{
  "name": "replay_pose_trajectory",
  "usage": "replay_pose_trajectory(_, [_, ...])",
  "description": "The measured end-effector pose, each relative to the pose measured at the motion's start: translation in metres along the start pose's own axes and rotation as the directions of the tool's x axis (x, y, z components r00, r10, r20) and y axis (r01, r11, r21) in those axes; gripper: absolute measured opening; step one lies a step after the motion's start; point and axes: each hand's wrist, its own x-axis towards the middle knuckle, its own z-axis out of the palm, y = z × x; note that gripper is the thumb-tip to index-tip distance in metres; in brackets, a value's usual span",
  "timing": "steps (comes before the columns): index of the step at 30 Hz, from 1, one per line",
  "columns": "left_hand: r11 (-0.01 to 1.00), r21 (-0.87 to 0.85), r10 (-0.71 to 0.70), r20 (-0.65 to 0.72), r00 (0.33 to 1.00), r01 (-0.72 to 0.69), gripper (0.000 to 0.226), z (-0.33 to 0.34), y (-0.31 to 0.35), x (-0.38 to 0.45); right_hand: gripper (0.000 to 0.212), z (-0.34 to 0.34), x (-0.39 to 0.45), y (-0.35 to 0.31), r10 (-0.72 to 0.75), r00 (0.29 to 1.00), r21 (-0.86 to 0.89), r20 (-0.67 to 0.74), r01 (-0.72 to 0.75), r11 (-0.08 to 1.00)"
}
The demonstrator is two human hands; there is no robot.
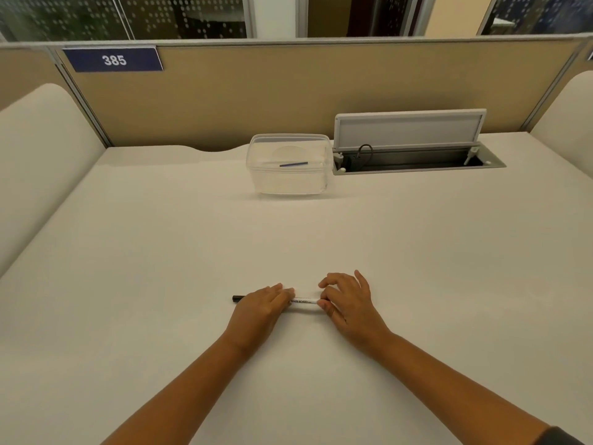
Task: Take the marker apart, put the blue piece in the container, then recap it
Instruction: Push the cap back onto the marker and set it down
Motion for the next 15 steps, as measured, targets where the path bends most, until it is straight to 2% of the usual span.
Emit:
replay_pose_trajectory(4, [0.999,0.032,0.045,-0.033,0.998,-0.044,0.020,0.002,-0.001,0.001,0.025,0.000,0.000,0.002,0.027,1.000,0.055,0.000,-0.027,0.998])
replay_pose_trajectory(10, [0.998,0.028,0.051,-0.071,0.996,-0.049,0.012,0.007,-0.003,0.004,0.024,0.002,0.002,0.004,0.066,0.997,0.124,0.041,-0.070,0.990])
replay_pose_trajectory(13, [1.000,0.006,0.012,-0.055,0.998,-0.012,0.034,0.010,-0.004,0.005,0.030,0.004,0.004,0.003,0.090,0.993,0.154,0.077,-0.101,0.983])
replay_pose_trajectory(15, [1.000,0.007,-0.012,-0.056,0.998,0.013,0.039,0.011,-0.004,0.007,0.028,0.004,0.006,0.003,0.104,0.989,0.131,0.104,-0.117,0.984])
